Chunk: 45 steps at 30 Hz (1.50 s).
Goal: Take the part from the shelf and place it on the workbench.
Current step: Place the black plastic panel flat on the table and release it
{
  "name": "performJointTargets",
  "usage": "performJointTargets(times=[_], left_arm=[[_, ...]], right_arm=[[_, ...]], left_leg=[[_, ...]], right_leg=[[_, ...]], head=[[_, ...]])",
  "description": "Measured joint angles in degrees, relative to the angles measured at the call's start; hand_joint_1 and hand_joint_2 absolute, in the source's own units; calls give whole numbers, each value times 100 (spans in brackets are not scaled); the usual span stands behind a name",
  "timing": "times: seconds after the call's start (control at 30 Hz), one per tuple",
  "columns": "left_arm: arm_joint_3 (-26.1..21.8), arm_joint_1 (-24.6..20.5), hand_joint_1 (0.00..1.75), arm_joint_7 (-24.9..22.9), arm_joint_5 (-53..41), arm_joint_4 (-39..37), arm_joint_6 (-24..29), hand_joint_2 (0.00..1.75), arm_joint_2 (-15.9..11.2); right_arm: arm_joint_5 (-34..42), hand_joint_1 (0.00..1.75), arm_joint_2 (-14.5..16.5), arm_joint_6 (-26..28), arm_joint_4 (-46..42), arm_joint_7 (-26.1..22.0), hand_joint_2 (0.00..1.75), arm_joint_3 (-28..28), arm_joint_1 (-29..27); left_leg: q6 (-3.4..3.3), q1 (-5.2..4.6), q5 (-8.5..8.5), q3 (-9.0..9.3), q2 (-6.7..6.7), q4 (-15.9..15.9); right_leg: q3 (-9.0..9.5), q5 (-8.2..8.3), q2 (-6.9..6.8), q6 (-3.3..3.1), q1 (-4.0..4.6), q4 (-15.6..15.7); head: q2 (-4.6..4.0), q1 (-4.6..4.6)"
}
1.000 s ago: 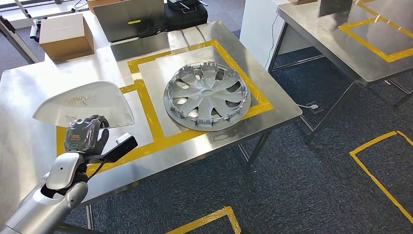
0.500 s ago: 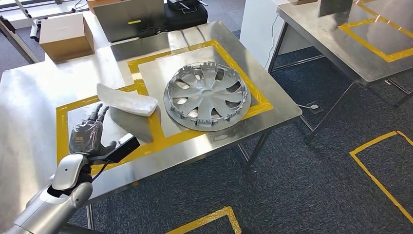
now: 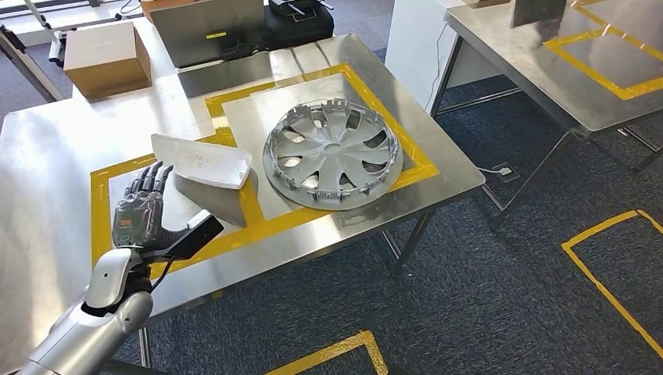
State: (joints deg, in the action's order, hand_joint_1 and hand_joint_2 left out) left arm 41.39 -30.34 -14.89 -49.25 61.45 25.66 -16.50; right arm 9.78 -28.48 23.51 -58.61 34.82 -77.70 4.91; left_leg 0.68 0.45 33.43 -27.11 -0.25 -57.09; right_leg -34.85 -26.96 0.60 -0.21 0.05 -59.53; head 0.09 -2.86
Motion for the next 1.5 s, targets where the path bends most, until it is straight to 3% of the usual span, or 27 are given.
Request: performJointTargets(times=[0.3, 0.73, 0.83, 1.03, 1.5], left_arm=[[-117, 38, 0, 16, 174, 808, 452, 0, 79], [-174, 453, 0, 397, 185, 3036, 1325, 0, 336], [-182, 664, 0, 761, 421, 3564, 1430, 0, 390], [-363, 1305, 0, 1964, 1372, 4437, 1461, 0, 594], [-640, 2437, 0, 3231, 2916, 5464, 1458, 0, 676]], right_arm=[[56, 0, 151, -90, 83, -86, 0, -9, -11], [369, 0, 710, -112, 795, -746, 0, 29, -39], [464, 0, 873, -140, 1062, -953, 0, 47, -38], [661, 0, 1214, -172, 1612, -1317, 0, 83, -36], [1058, 0, 1975, -62, 2638, -1854, 0, 285, -22]], left_leg=[[0, 0, 0, 0, -1, 0], [0, 1, 0, 0, -2, 1], [0, 1, 0, -2, -2, 1], [-1, 1, 1, -4, -2, 2], [-1, 2, 0, -2, -4, 4]], right_leg=[[1, 0, -1, 0, 0, 0], [3, 0, -4, 1, -1, 0], [4, 0, -4, 1, -1, 0], [8, -1, -5, 1, -2, 0], [12, -1, -9, 1, -1, 0]], head=[[0, 0], [0, -1], [0, 0], [0, 0], [0, 0]])
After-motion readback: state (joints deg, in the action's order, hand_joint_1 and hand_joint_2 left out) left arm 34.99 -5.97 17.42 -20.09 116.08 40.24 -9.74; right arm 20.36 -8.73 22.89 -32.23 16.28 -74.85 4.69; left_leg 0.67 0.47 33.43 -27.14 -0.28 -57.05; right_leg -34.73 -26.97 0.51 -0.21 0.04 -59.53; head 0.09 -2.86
